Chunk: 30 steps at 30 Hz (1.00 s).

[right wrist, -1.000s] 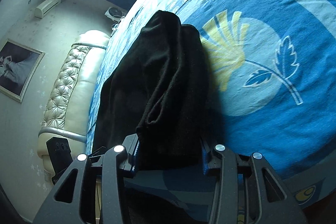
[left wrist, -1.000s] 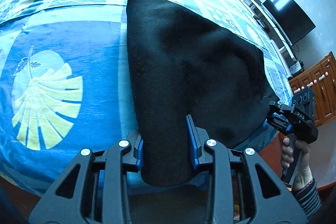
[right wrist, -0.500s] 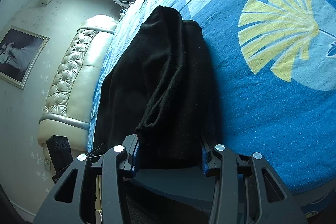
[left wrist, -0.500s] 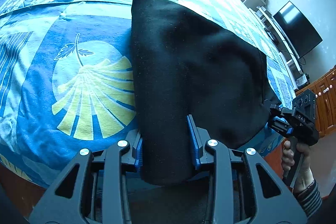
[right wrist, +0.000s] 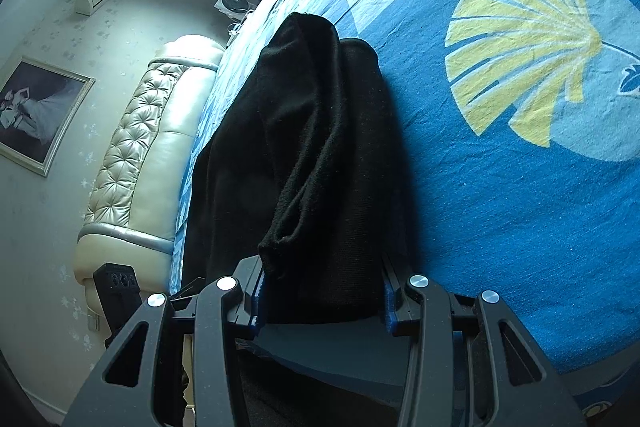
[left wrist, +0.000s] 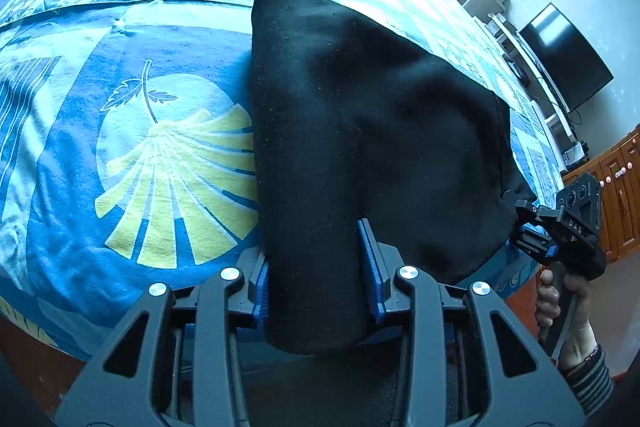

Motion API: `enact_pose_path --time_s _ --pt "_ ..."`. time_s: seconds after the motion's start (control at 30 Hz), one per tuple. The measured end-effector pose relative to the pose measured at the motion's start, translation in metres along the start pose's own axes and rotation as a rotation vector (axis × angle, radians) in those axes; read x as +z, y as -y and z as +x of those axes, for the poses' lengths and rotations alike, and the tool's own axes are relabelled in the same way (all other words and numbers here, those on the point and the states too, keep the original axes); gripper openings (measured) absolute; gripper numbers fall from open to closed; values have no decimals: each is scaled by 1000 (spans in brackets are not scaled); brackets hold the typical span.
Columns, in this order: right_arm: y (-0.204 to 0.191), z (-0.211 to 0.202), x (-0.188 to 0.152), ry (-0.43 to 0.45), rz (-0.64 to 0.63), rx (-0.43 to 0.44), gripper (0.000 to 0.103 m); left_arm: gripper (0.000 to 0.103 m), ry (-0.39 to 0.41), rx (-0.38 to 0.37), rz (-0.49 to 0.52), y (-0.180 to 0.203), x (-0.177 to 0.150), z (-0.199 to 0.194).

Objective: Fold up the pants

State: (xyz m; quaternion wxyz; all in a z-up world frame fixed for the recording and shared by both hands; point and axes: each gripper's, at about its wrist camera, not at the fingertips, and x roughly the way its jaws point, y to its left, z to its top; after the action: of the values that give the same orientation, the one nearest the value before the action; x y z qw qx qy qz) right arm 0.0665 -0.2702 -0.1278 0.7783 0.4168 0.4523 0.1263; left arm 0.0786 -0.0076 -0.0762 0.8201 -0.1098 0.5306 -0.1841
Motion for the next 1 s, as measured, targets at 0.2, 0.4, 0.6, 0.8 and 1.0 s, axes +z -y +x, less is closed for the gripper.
enact_pose_path --time_s 0.2,0.4,0.6,0.8,1.0 --pt "6 -4 1 -2 15 15 46 46 29 13 38 3 -2 0" --pt "-2 -26 11 -27 -71 -82 63 69 73 -89 99 -12 -10 -19" --pt "0 -33 48 24 -55 -14 70 78 95 -201 58 -38 16 -27" --pt "7 10 88 1 -3 52 72 80 45 -279 -73 -58 76 16" --pt "9 42 101 -28 0 107 73 80 -20 -271 -119 -65 107 56"
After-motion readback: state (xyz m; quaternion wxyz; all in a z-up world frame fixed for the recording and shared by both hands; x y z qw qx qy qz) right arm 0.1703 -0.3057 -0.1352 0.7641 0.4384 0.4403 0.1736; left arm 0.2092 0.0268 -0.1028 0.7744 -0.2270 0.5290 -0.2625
